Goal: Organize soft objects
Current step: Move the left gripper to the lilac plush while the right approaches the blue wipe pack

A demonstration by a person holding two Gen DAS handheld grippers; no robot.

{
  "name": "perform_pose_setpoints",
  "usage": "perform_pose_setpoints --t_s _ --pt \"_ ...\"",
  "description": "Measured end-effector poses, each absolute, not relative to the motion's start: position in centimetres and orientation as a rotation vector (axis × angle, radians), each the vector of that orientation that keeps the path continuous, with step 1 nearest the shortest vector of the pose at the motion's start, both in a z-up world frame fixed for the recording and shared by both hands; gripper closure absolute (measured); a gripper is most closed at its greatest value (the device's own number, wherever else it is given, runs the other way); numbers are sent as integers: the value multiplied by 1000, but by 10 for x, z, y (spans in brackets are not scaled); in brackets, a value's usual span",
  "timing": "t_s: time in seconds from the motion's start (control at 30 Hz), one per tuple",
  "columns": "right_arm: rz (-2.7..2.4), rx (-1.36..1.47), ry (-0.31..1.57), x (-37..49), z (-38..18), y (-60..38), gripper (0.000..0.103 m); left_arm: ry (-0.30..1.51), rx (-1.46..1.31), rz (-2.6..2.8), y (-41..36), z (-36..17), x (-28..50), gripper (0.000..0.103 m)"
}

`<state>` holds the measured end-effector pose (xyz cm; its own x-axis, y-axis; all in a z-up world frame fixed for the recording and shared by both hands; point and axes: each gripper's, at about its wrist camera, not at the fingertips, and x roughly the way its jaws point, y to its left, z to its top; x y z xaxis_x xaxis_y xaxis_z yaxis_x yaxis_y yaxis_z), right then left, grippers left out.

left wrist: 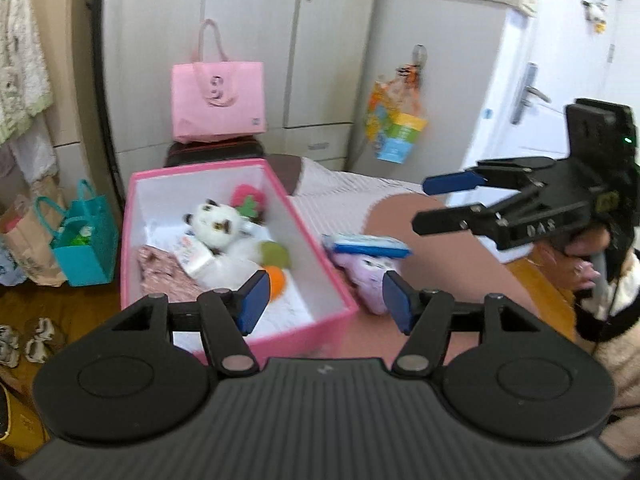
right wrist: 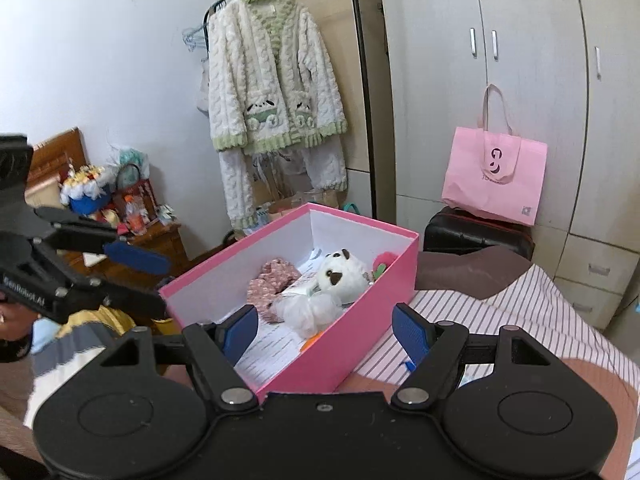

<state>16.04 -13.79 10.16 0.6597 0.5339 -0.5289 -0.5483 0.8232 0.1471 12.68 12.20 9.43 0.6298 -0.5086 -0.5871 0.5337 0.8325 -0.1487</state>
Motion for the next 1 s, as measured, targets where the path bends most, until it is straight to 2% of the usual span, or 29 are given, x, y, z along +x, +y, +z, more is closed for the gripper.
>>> perform_pose_setpoints --t_s 0.37,0.67,1.0 --pt "567 -104 538 88 103 -172 25 700 117 -671 90 86 76 42" --pt "569 -217 524 32 86 -175 25 795 168 -716 51 54 60 42" --pt "480 -204 514 15 52 -194 23 754 -5 -859 20 29 70 42"
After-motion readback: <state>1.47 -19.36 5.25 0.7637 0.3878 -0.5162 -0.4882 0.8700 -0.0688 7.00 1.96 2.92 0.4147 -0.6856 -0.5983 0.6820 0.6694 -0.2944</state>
